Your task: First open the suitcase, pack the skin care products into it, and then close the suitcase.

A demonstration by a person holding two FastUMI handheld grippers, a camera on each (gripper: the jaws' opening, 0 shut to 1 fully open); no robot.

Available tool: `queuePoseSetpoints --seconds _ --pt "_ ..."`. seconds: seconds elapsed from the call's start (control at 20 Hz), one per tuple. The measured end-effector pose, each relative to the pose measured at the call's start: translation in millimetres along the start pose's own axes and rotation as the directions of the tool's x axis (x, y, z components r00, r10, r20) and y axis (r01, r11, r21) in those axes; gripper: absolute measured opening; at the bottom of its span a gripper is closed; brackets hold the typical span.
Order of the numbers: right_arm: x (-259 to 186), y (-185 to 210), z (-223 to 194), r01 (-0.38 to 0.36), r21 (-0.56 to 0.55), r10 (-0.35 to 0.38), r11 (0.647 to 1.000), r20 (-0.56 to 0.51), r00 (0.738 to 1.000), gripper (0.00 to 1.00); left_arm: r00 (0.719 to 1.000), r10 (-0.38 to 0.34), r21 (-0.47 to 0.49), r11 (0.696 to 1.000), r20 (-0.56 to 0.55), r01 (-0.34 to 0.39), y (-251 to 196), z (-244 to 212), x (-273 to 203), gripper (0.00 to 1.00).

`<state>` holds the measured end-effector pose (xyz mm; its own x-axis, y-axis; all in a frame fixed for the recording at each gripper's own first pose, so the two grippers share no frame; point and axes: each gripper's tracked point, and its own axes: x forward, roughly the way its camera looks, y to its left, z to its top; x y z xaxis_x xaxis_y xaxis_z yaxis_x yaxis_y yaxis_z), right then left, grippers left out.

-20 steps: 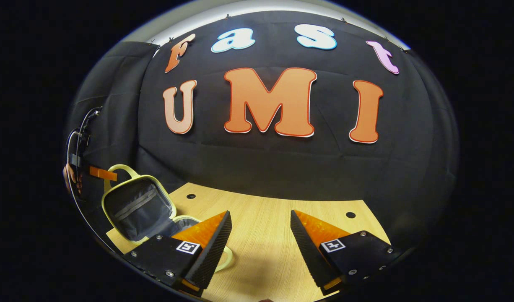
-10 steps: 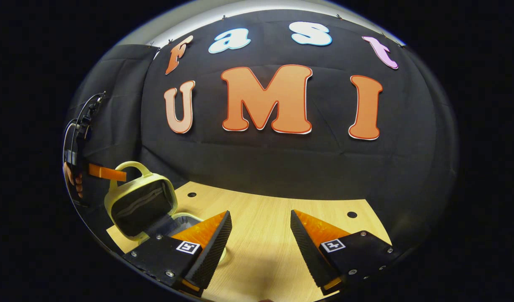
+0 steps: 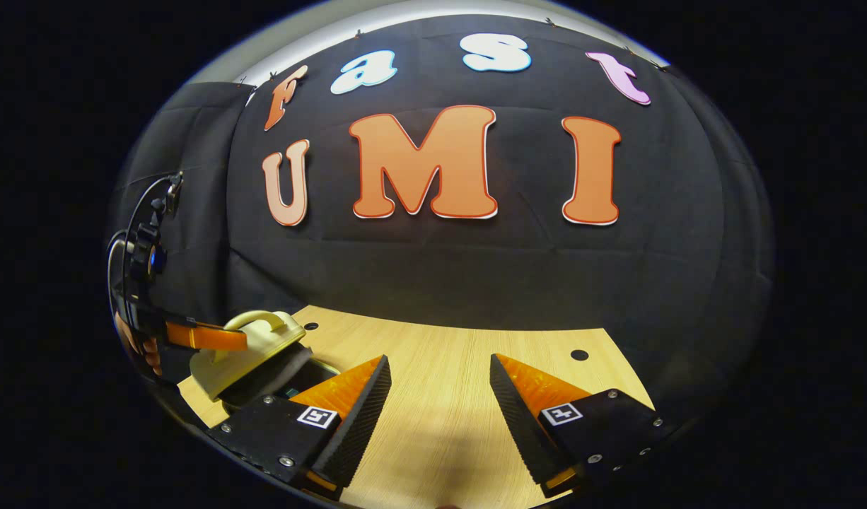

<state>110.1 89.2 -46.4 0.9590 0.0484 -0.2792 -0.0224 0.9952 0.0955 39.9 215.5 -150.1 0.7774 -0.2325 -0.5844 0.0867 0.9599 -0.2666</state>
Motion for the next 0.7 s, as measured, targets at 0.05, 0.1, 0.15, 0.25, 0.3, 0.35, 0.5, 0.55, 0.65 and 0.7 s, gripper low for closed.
queuePoseSetpoints --seconds 0.05,0.1,0.15,0.25,0.3,0.35,0.5,0.55,0.65,0.7 --pt "0 -6 -2 0.007 0.005 -0.007 1.000 -0.003 1.000 0.90 0.999 -0.007 0.000 1.000 -0.031 0.007 -8 -10 8 0.10" --pt "0 -9 -5 0.008 0.014 -0.008 1.000 -0.009 1.000 0.89 0.998 -0.022 -0.009 1.000 -0.061 0.022 -15 -20 14 0.10" --pt "-1 -12 -7 0.011 0.022 -0.011 1.000 -0.011 1.000 0.90 0.996 -0.029 -0.015 0.999 -0.086 0.028 -20 -31 19 0.10" --pt "-3 -18 -11 0.011 0.030 -0.011 0.999 -0.017 1.000 0.89 0.992 -0.024 0.008 1.000 -0.124 0.026 -26 -46 28 0.11" --pt "-3 -21 -13 0.014 0.027 -0.014 1.000 -0.021 1.000 0.90 0.991 -0.018 0.024 0.999 -0.136 0.021 -24 -49 31 0.10" --pt "-3 -23 -15 0.014 0.027 -0.013 1.000 -0.025 1.000 0.90 0.989 -0.008 0.043 0.999 -0.151 0.015 -25 -55 34 0.10" --pt "-8 -28 -19 0.013 0.036 -0.012 0.999 -0.031 0.999 0.89 0.982 0.018 0.070 0.998 -0.189 -0.005 -28 -71 45 0.11" --pt "-9 -29 -21 0.013 0.036 -0.012 0.999 -0.032 0.999 0.90 0.979 0.030 0.084 0.996 -0.202 -0.013 -29 -77 48 0.10" --pt "-9 -31 -24 0.011 0.029 -0.010 1.000 -0.037 0.999 0.90 0.970 0.036 0.096 0.995 -0.240 -0.013 -34 -94 51 0.16" --pt "-11 -31 -24 0.009 0.025 -0.008 1.000 -0.036 0.999 0.90 0.967 0.041 0.108 0.994 -0.253 -0.014 -36 -102 51 0.19"
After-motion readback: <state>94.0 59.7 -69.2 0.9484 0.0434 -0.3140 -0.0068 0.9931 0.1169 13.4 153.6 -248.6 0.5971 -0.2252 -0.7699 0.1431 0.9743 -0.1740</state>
